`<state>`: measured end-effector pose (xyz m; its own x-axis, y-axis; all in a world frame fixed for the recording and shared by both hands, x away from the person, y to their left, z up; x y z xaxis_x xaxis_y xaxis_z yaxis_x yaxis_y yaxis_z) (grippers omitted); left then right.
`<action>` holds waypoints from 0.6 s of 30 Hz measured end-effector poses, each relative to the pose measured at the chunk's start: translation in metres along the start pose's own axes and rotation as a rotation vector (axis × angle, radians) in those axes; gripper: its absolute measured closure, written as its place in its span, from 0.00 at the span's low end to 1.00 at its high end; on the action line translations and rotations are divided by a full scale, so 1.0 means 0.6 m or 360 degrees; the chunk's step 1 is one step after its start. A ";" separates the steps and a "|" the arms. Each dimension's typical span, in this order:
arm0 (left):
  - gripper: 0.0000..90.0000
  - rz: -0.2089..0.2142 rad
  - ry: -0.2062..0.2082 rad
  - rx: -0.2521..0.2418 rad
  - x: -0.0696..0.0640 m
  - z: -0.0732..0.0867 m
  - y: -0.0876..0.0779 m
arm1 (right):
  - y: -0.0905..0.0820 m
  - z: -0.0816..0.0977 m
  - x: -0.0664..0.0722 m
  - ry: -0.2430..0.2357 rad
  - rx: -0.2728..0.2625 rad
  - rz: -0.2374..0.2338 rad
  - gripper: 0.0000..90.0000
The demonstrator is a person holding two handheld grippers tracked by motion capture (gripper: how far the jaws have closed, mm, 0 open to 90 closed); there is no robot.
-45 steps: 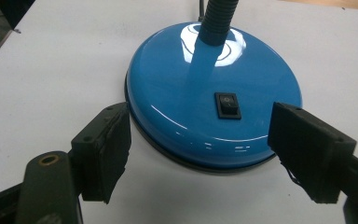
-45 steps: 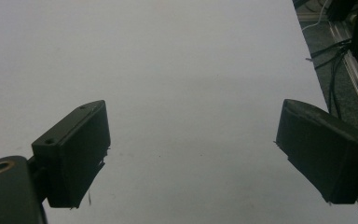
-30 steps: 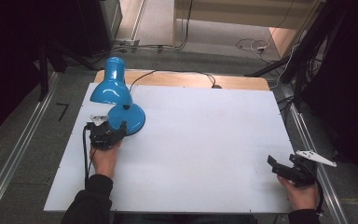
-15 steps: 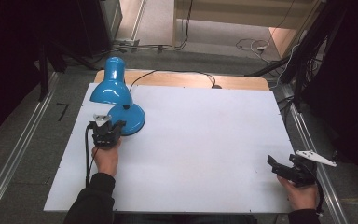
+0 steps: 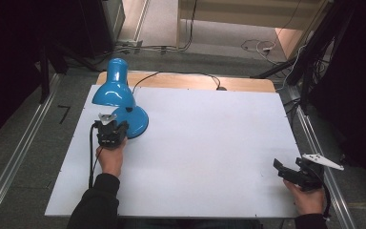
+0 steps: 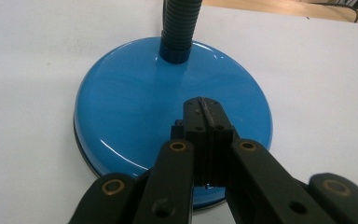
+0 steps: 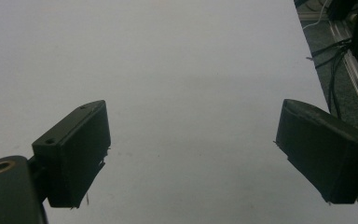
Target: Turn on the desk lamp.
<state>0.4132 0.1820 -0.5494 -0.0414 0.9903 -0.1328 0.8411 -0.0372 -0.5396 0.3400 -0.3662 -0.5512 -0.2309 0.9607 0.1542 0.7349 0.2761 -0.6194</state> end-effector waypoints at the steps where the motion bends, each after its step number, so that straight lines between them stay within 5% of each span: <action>1: 1.00 0.0000 -0.0009 -0.0003 0.000 0.000 0.001 | 0.000 0.000 0.000 0.0002 0.0001 0.0001 0.09; 18: 1.00 -0.0008 -0.0003 0.0006 0.004 0.002 0.007 | 0.001 0.001 0.000 0.0002 0.0008 0.0003 0.09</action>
<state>0.4160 0.1840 -0.5531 -0.0468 0.9902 -0.1316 0.8389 -0.0325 -0.5433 0.3401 -0.3662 -0.5521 -0.2287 0.9613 0.1537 0.7323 0.2739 -0.6235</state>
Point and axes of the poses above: each handheld gripper's, and its own axes: y roughly forward along the jaws, z roughly out of its underside, x roughly to its left, the point moved 10 cm from there along y, roughly forward along the jaws, and after that the axes turned 5 degrees about -z, right-handed, at the moved point
